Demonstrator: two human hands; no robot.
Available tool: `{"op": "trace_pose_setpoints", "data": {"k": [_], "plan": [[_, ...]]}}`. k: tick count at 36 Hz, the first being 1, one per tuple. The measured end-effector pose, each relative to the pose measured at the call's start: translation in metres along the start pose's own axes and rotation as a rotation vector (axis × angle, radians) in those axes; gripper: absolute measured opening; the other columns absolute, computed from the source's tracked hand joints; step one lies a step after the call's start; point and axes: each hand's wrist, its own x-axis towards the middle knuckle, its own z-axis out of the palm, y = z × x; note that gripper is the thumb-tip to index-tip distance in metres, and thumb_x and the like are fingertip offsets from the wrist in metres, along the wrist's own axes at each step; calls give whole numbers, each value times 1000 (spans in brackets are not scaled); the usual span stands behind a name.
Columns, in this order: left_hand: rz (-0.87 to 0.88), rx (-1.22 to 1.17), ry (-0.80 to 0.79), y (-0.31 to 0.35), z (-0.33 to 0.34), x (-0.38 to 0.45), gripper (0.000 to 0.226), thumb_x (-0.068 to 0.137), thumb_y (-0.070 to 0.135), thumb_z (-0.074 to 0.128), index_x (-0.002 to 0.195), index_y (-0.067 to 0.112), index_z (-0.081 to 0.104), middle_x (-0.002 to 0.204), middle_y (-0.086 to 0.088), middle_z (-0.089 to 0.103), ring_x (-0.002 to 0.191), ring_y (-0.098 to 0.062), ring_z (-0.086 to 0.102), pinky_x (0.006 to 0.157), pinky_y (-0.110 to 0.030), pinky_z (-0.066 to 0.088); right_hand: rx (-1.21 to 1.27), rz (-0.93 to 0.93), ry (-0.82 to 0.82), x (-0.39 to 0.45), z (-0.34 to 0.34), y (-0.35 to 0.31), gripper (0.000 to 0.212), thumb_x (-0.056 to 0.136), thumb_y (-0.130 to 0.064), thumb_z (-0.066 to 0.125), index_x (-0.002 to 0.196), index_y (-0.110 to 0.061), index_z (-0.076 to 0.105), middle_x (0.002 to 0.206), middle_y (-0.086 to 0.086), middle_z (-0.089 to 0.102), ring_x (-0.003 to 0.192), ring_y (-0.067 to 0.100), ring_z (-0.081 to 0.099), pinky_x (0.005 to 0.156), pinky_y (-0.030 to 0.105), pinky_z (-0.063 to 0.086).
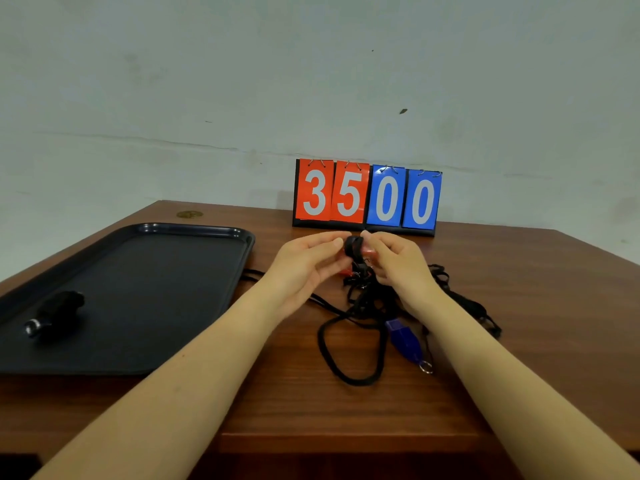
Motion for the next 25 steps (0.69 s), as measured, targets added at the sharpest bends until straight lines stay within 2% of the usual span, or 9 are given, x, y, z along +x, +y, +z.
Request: {"op": "trace_pose_setpoints", "data": {"k": [4,7,9,11,12,16,20,22,25], "plan": [[-19,-168,17,2,2,1,21,93,3,54,110,5,67,105,-10,73,100,-18,70,81,-27,58,14,-57,-35,-2,2,2,37,98,-35,49,64,-26,61,52,-8,48,46,2,39,47,14,33],[8,-256,43,3,1,2,25,94,4,53,117,3,64,110,-12,72,103,-19,69,82,-27,58,-204,-174,-74,-5,6,6,30,100,-29,47,76,-28,66,61,-19,62,60,-5,56,60,9,41],[36,-239,102,2,-2,2,26,94,4,53,118,3,63,109,-12,72,101,-18,70,81,-27,58,-325,-212,-108,-6,8,11,25,99,-28,48,90,-24,71,81,-14,70,79,-2,62,75,16,48],[63,-173,177,0,-4,3,26,94,4,54,119,3,64,105,-11,73,98,-17,71,78,-26,58,-415,-237,-140,-7,10,14,26,99,-31,48,96,-21,72,89,-6,71,86,4,64,83,27,52],[80,-137,208,-1,-5,3,26,94,4,55,119,3,64,103,-10,74,95,-16,71,76,-25,58,-450,-251,-153,-8,11,13,26,99,-32,48,97,-21,72,91,-6,71,87,4,63,85,28,52],[163,132,317,-1,-5,1,23,93,7,58,115,9,68,101,-3,73,87,-8,72,81,-24,58,-559,-308,-210,-9,11,11,24,99,-31,48,98,-24,71,89,-10,70,85,1,61,81,21,49],[333,604,371,-4,-5,2,19,92,16,61,96,33,68,95,14,69,95,-7,68,93,-28,52,-604,-313,-265,-7,11,12,19,99,-30,47,88,-28,62,77,-9,64,74,3,59,70,24,47],[383,778,353,-6,-4,4,19,92,17,60,97,34,68,94,20,65,96,-2,63,90,-20,49,-630,-331,-277,-8,10,12,17,98,-30,48,85,-34,57,74,-10,62,70,3,58,67,24,46],[408,946,329,-9,-6,5,19,93,19,59,107,28,70,97,21,62,89,8,56,75,-4,40,-710,-379,-205,-9,6,9,16,97,-33,48,86,-32,59,73,-11,62,69,4,57,66,26,48]]}}
